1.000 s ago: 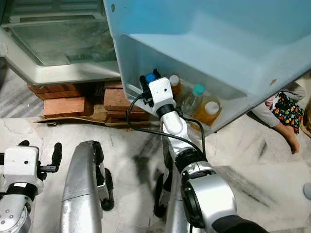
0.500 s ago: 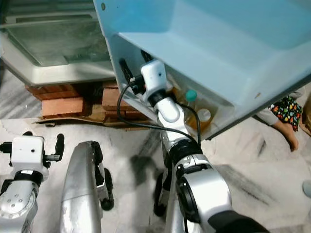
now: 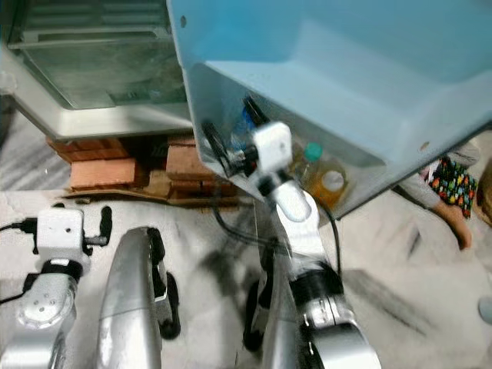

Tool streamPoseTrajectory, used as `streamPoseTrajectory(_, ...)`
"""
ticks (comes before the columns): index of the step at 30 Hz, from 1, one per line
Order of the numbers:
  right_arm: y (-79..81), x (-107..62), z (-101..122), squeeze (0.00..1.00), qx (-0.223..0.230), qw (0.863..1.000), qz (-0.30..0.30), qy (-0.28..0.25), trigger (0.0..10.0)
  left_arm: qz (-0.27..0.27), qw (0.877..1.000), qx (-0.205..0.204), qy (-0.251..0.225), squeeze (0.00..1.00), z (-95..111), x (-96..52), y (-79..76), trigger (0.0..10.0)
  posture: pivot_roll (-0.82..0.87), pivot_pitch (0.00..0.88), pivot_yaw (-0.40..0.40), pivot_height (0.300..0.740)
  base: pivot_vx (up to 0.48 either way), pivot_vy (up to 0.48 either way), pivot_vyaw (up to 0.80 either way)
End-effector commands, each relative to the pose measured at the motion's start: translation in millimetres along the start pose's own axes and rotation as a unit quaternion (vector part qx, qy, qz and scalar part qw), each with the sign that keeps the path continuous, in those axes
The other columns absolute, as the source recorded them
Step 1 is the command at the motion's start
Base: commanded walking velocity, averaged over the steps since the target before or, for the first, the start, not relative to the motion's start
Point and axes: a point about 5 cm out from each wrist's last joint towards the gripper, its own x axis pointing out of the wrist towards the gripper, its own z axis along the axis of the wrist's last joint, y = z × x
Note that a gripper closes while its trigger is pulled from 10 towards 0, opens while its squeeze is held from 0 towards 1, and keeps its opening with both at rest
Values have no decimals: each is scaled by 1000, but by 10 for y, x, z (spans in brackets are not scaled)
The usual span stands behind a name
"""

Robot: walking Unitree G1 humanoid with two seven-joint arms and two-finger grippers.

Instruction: Restocking fridge

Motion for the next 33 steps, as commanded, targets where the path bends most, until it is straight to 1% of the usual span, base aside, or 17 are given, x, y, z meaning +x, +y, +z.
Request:
streamPoseTrajectory(1,-17,-148,-33,1000,9,999,-27,15,10000,3,1000,6,5,0,-57,-25,-19,10000,149,130,-59,549,0,0,0)
streamPoseTrajectory(2,-53,-381,-149,1000,12,996,-80,47,10000,2,1000,12,-4,0,-52,4,-38,10000,142,110,-56,549,0,0,0)
streamPoseTrajectory(3,-59,-454,-170,1000,5,994,-98,56,10000,2,1000,15,-7,0,-55,19,-39,10000,136,101,-56,549,0,0,0)
streamPoseTrajectory(4,-61,-485,-173,1000,-1,992,-107,59,10000,2,1000,17,-9,0,-58,27,-38,10000,136,101,-56,549,0,0,0)
streamPoseTrajectory(5,-76,-526,-167,1000,-21,989,-128,70,10000,5,1000,20,-10,0,-69,60,-28,10000,127,85,-51,549,0,0,0)
streamPoseTrajectory(6,-82,-540,-158,1000,-26,988,-137,73,10000,6,1000,20,-10,0,-71,72,-24,10000,127,85,-51,549,0,0,0)
streamPoseTrajectory(7,-113,-549,-147,325,-33,985,-151,77,10000,6,999,27,-16,0,-62,113,-18,10000,118,74,-46,549,0,0,0)
streamPoseTrajectory(8,-113,-549,-147,325,-33,985,-151,77,10000,6,999,27,-16,0,-62,113,-18,10000,118,74,-46,549,0,0,0)
streamPoseTrajectory(9,-152,-538,-119,0,-38,984,-156,73,10000,2,999,32,-24,0,-38,162,-24,10000,112,59,-43,549,0,0,0)
streamPoseTrajectory(11,-183,-525,-79,0,-28,986,-151,66,10000,-8,999,34,-35,0,-6,226,-44,10000,106,50,-41,549,0,0,0)
streamPoseTrajectory(12,-202,-523,-54,0,-23,986,-155,60,10000,-16,998,31,-42,0,17,259,-62,10000,104,45,-40,558,0,0,0)
streamPoseTrajectory(15,-218,-521,-44,0,-27,984,-163,64,10000,-25,998,35,-52,0,46,298,-88,10000,102,36,-39,573,0,0,0)
streamPoseTrajectory(18,-209,-514,-38,0,-37,983,-168,71,10000,-26,997,28,-61,0,66,335,-90,10000,109,26,-36,593,0,0,0)
streamPoseTrajectory(25,-222,-583,-125,0,-19,977,-192,87,10000,-14,998,28,-48,0,-47,290,-26,10000,119,14,-30,633,0,0,0)
streamPoseTrajectory(28,-217,-585,-132,0,-18,977,-193,89,10000,-12,999,25,-47,0,-62,288,-21,10000,119,10,-30,648,0,0,0)
streamPoseTrajectory(33,-264,-524,-112,0,-16,976,-201,86,10000,-25,998,23,-56,0,-21,355,-129,10000,122,6,-54,688,0,0,0)
